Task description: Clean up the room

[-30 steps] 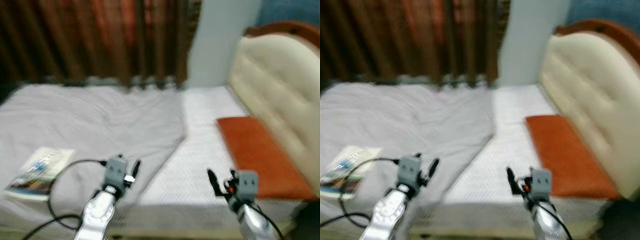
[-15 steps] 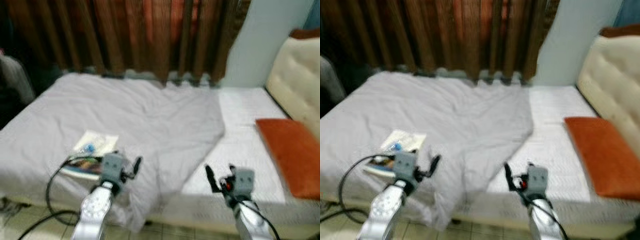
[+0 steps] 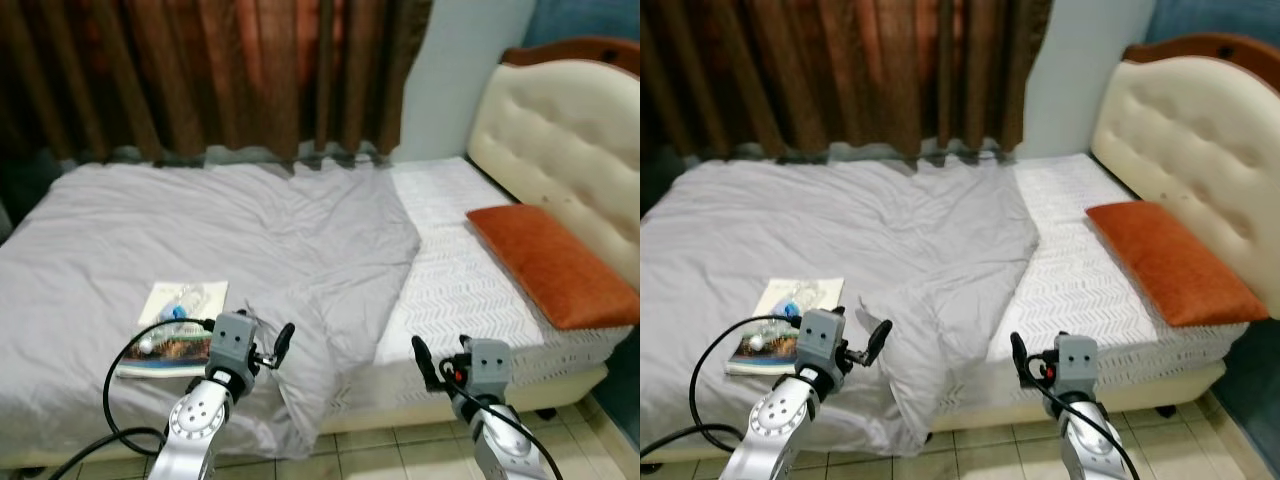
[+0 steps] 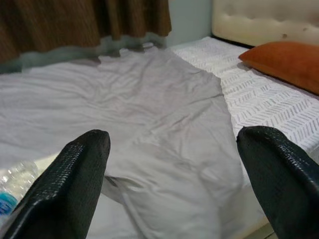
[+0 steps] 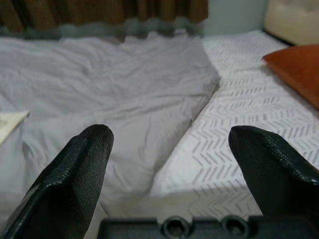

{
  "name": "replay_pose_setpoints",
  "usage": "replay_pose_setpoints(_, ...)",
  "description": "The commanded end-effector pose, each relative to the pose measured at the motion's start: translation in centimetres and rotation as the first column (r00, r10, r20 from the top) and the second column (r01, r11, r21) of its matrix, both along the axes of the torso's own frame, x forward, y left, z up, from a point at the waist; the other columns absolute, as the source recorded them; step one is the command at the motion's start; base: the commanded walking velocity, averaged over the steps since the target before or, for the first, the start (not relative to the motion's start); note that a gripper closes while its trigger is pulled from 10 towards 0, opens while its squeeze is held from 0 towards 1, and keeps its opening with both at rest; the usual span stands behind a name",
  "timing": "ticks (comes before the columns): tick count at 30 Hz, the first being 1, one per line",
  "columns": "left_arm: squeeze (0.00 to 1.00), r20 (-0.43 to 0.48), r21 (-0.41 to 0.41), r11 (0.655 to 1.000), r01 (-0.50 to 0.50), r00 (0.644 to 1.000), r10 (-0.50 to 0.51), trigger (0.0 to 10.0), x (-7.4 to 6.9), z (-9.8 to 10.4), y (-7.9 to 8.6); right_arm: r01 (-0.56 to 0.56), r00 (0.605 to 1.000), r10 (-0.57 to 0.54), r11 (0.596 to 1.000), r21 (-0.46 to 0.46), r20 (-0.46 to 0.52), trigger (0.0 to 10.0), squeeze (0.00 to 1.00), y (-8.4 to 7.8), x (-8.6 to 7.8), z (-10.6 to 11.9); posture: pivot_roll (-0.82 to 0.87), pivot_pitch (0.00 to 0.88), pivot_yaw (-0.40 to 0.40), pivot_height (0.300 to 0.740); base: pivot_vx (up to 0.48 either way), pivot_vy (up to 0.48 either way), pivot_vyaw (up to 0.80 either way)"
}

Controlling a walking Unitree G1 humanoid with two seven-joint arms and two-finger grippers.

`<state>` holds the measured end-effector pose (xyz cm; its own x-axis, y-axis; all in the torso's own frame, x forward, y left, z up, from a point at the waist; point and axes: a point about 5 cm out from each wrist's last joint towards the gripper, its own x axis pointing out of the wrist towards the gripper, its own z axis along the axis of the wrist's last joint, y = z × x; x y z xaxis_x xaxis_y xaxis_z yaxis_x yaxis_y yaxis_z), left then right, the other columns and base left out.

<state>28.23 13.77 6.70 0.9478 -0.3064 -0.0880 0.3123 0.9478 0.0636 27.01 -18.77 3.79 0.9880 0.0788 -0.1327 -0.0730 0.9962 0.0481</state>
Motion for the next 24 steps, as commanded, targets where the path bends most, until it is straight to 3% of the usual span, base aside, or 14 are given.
replay_pose_setpoints(1,1.0,0.004,0.024,0.999,-0.03,1.0,0.03,10.0,0.1,0.1,1.1,-0.042,0.999,0.042,0.999,0.008,0.016,10.0,0.0,1.0,0.5,0.4,0.05,0.0,-0.054,0.728,0.0,0.48,0.0)
replay_pose_setpoints(11,1.0,-0.003,0.031,0.997,-0.065,0.998,0.065,10.0,-0.5,-0.1,1.4,-0.08,0.997,0.08,0.996,0.034,0.003,10.0,0.0,1.2,0.2,0.2,0.06,0.0,-0.064,0.728,0.0,0.48,0.0)
replay_pose_setpoints(12,0.56,0.002,0.048,0.997,-0.066,0.998,0.066,10.0,-0.8,-0.1,1.4,-0.093,0.996,0.093,0.995,0.039,-0.01,10.0,0.0,1.3,-0.2,-0.1,0.06,0.0,-0.066,0.728,0.0,0.48,0.0)
replay_pose_setpoints(13,0.0,0.022,0.073,0.995,-0.069,0.997,0.067,10.0,-0.9,0.0,1.2,-0.102,0.994,0.103,0.994,0.043,-0.02,10.0,0.0,1.3,-0.4,-0.3,0.06,0.0,-0.067,0.728,0.0,0.0,0.0)
replay_pose_setpoints(18,0.0,0.041,0.078,0.996,-0.036,0.999,0.033,10.0,-0.6,0.6,0.4,-0.133,0.991,0.134,0.99,0.05,-0.023,10.0,0.0,1.8,-0.3,-0.4,0.07,0.0,-0.067,0.728,0.0,0.0,0.29)
replay_pose_setpoints(24,0.0,0.056,0.106,0.994,-0.016,0.998,0.01,10.0,-0.2,1.0,0.3,-0.147,0.989,0.149,0.988,0.054,-0.021,10.0,0.0,2.0,0.1,-0.3,0.07,0.0,-0.065,0.736,0.48,0.0,0.16)
